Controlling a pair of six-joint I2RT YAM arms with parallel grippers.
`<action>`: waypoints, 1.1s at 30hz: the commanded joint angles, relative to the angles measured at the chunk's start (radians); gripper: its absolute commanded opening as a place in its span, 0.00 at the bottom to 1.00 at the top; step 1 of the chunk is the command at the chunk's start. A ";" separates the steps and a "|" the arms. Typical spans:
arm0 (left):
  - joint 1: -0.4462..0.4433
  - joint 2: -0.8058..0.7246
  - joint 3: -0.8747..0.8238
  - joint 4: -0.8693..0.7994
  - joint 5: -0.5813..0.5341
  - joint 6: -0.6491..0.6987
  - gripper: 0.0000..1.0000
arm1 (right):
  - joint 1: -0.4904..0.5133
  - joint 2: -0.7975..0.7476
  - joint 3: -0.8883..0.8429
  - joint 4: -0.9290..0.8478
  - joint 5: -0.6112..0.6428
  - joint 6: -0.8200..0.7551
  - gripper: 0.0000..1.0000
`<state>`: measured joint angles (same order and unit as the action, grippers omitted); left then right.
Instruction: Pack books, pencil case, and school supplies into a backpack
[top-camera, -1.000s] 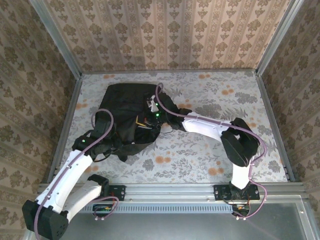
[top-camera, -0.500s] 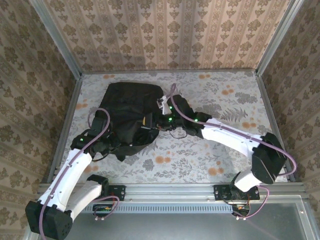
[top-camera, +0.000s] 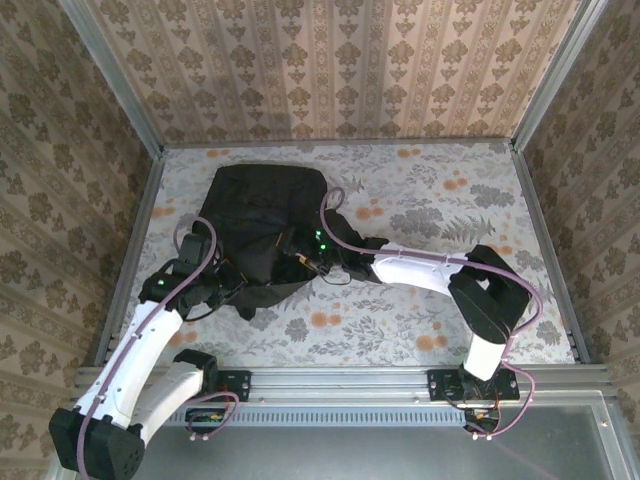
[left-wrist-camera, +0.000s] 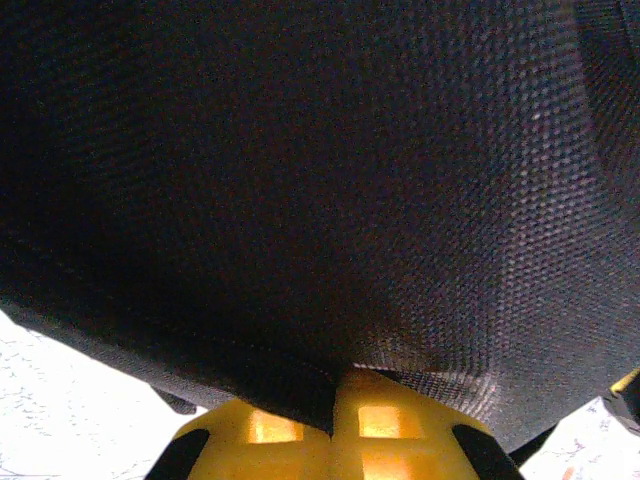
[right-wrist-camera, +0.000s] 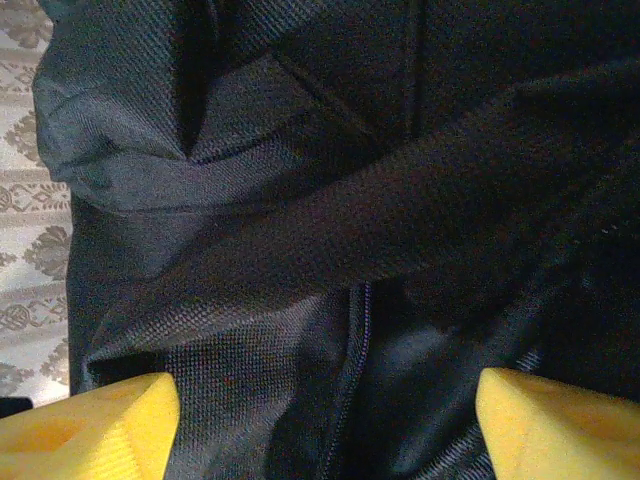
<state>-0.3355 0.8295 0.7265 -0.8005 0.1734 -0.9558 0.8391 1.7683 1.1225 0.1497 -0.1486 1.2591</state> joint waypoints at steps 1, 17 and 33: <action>-0.025 0.004 0.017 0.184 0.059 -0.048 0.00 | 0.006 0.080 0.018 0.095 0.014 0.090 0.80; -0.087 0.044 -0.030 0.227 -0.020 -0.073 0.00 | 0.001 0.235 0.108 0.621 -0.193 0.122 0.53; 0.045 -0.009 -0.066 0.140 0.001 0.022 0.00 | -0.052 -0.005 -0.100 0.405 -0.148 -0.072 0.05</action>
<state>-0.3042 0.8497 0.6651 -0.6731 0.1593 -0.9855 0.7959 1.8294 1.0321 0.6704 -0.3069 1.2881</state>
